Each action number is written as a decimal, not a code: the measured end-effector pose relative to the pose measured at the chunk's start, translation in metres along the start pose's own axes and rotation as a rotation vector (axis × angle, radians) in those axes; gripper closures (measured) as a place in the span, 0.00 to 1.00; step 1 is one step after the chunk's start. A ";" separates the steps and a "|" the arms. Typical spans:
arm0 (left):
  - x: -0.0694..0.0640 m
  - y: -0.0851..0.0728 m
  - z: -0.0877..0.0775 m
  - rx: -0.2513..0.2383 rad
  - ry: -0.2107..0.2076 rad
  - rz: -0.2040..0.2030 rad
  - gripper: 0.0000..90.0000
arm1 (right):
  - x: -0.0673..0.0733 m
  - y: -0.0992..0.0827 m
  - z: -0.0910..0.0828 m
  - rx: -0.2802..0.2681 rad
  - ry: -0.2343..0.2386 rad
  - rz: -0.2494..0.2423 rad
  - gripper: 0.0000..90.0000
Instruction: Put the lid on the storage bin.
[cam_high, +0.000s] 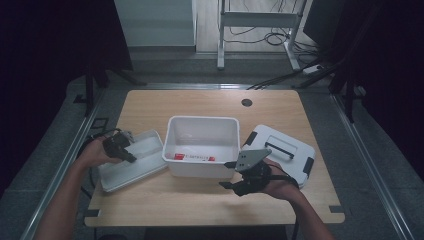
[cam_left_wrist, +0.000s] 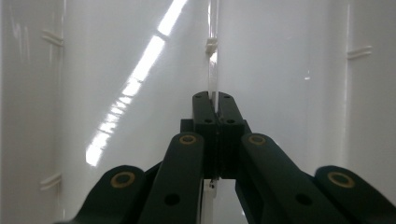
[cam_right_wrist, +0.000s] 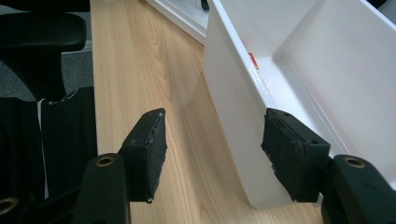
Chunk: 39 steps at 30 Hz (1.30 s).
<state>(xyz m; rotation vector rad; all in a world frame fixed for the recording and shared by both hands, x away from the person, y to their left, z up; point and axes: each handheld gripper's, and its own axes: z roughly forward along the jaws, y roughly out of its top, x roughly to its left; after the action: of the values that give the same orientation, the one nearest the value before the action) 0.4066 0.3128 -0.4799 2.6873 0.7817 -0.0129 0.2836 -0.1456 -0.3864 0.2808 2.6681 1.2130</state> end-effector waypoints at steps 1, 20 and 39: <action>0.000 0.000 -0.003 -0.010 0.000 0.000 1.00 | 0.000 0.000 0.000 -0.002 -0.001 0.000 0.44; -0.017 0.003 -0.127 -0.148 0.123 0.063 1.00 | 0.002 -0.010 -0.007 -0.026 -0.011 0.015 0.44; -0.049 0.096 -0.133 -0.165 0.087 0.279 1.00 | 0.004 -0.030 -0.006 -0.024 -0.009 0.054 0.44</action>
<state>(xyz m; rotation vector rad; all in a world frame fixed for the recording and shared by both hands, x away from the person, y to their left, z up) 0.4038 0.2546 -0.3185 2.6273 0.4057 0.2273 0.2759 -0.1685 -0.4060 0.3559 2.6525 1.2557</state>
